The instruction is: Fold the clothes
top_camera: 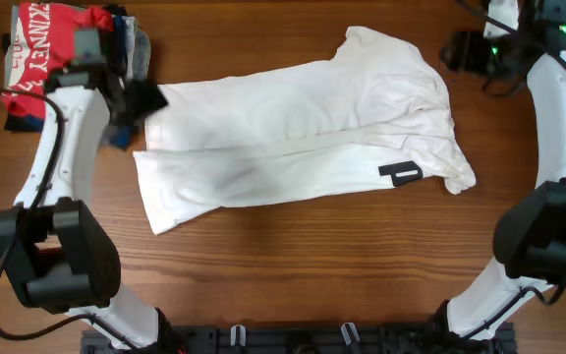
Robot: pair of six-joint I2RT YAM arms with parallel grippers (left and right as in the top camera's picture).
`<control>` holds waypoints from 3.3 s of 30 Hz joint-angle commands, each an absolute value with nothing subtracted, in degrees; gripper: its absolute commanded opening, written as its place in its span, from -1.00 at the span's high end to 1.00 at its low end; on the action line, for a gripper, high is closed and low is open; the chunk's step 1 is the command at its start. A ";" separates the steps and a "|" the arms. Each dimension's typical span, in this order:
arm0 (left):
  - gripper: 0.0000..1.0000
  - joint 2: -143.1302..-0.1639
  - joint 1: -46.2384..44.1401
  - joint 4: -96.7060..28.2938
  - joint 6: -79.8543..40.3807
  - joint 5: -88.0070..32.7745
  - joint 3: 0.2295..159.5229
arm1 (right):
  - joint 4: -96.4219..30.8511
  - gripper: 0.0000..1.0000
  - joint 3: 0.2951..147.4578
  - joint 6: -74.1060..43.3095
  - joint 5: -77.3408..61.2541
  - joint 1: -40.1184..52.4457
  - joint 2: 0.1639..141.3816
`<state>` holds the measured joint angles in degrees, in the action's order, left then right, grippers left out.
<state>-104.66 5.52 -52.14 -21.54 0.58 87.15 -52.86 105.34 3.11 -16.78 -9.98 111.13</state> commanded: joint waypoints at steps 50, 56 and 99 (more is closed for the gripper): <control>-0.99 -129.54 0.38 -28.80 -25.69 10.55 90.85 | -43.31 -0.35 106.06 1.50 -14.76 -4.08 116.84; -0.99 -127.55 0.43 -37.78 -25.96 7.97 95.02 | -42.98 -0.35 106.06 1.50 -14.79 -4.08 116.84; -0.60 -134.28 0.86 -33.04 -16.75 4.58 98.98 | -43.03 -0.33 106.06 1.37 -14.79 -4.08 116.84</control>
